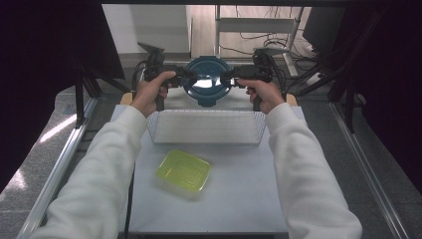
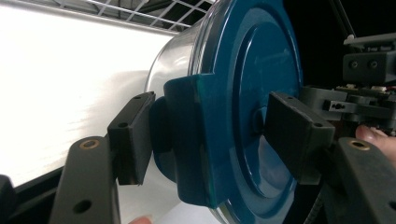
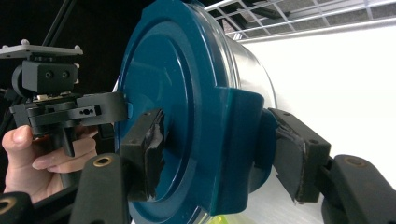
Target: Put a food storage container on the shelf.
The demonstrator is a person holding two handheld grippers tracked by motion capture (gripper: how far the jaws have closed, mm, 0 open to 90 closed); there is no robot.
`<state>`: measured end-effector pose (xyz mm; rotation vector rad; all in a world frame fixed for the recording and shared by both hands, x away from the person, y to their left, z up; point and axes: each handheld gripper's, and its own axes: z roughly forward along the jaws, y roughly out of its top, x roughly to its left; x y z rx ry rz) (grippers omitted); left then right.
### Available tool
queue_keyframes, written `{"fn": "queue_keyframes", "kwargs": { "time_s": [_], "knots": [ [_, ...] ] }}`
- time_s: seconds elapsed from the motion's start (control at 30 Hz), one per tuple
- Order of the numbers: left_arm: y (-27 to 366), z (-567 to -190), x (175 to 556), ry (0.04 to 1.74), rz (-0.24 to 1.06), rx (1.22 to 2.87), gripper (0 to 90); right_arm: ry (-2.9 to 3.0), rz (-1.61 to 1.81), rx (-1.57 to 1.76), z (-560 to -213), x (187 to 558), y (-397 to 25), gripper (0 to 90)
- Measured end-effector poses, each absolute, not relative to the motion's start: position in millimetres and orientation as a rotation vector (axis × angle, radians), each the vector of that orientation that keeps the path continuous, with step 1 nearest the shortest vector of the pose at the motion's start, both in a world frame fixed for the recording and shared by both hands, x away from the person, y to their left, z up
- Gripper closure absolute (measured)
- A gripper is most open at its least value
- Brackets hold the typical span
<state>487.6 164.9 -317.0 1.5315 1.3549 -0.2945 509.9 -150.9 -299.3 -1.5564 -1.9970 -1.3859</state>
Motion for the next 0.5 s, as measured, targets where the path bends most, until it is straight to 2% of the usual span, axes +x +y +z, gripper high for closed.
{"fn": "queue_keyframes", "kwargs": {
  "time_s": [0.5],
  "knots": [
    [162,-326,502,1.401,-0.332,1.509,32.2,-1.872,-1.346,-1.621,-314,523,-153,34.9]
  ]
}}
